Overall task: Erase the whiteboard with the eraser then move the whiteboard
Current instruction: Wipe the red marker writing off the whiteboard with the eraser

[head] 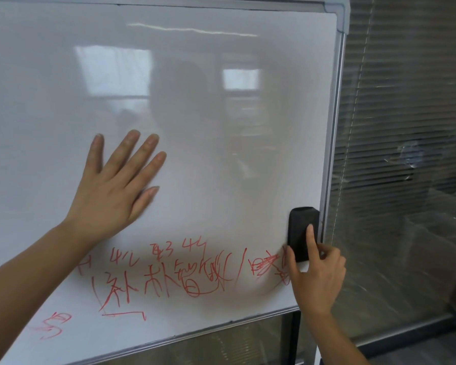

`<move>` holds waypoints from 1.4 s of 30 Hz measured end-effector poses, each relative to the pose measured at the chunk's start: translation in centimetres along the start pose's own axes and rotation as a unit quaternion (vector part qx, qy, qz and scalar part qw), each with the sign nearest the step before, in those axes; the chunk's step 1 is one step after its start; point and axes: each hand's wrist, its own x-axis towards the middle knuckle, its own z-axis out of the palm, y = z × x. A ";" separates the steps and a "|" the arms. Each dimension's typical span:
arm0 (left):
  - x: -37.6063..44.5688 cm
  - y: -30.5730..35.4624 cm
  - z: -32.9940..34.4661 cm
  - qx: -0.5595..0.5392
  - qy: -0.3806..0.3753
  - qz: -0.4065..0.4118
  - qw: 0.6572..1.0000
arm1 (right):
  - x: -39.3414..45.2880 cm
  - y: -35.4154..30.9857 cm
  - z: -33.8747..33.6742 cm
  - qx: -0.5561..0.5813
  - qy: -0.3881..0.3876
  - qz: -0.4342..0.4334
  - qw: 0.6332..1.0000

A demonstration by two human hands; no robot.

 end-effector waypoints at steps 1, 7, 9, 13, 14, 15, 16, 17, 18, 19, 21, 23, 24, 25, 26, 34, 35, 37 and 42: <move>0.0 0.0 0.0 0.000 0.000 0.000 1.000 | 0.0 0.1 0.0 0.000 0.000 0.001 1.000; -0.1 -0.1 0.1 -0.001 -0.001 0.007 1.000 | 2.0 -0.4 -0.2 -0.002 0.018 -0.008 1.000; -0.3 -0.4 0.1 0.000 0.000 0.012 1.000 | 3.1 -0.9 -0.3 -0.003 0.032 -0.014 0.999; -0.8 -1.3 -0.1 0.009 -0.007 0.032 0.999 | 4.4 -2.4 -0.5 0.018 0.056 -0.031 0.998; -0.8 -1.4 -0.1 0.011 -0.011 0.039 0.999 | 4.6 -2.7 -0.6 0.026 0.059 -0.035 0.997; -1.1 -1.7 -0.2 0.013 -0.017 0.043 0.999 | 4.6 -3.4 -0.6 0.034 0.062 -0.044 0.997; -1.4 -2.0 -0.2 0.015 -0.021 0.049 0.998 | 4.6 -4.1 -0.7 0.043 0.062 -0.056 0.996; -1.9 -2.4 -0.5 0.017 -0.027 0.051 0.998 | 4.5 -5.1 -0.7 0.053 0.059 -0.070 0.994; -2.3 -2.7 -0.5 0.020 -0.031 0.056 0.998 | 4.5 -5.9 -0.7 0.060 0.056 -0.083 0.993; -2.9 -3.2 -0.7 0.022 -0.038 0.059 0.997 | 4.4 -7.0 -0.7 0.066 0.053 -0.099 0.992; -4.3 -4.1 -1.1 0.027 -0.050 0.064 0.996 | 4.1 -9.1 -0.5 0.080 0.048 -0.127 0.987; -5.7 -5.2 -1.5 0.031 -0.060 0.065 0.996 | 3.7 -11.0 -0.1 0.090 0.046 -0.139 0.985; -6.9 -6.2 -1.9 0.033 -0.064 0.060 0.996 | 3.3 -12.3 0.1 0.096 0.043 -0.140 0.985; -7.5 -6.8 -2.1 0.032 -0.067 0.056 0.996 | 3.1 -13.2 0.2 0.094 0.043 -0.138 0.985; -8.7 -7.9 -2.6 0.029 -0.069 0.048 0.996 | 2.6 -14.5 0.6 0.092 0.042 -0.135 0.986; -17.1 -16.2 -4.7 0.034 -0.103 0.032 0.994 | -1.1 -23.6 2.3 0.092 0.087 -0.112 0.986; -18.1 -17.5 -4.9 0.033 -0.108 0.035 0.993 | -1.9 -25.1 2.5 0.100 0.098 -0.116 0.983; -19.6 -19.7 -5.4 0.035 -0.109 0.043 0.992 | -3.5 -28.1 2.5 0.118 0.112 -0.119 0.979; -23.6 -25.4 -6.6 0.031 -0.106 0.038 0.993 | -8.5 -36.2 2.8 0.161 0.116 -0.148 0.969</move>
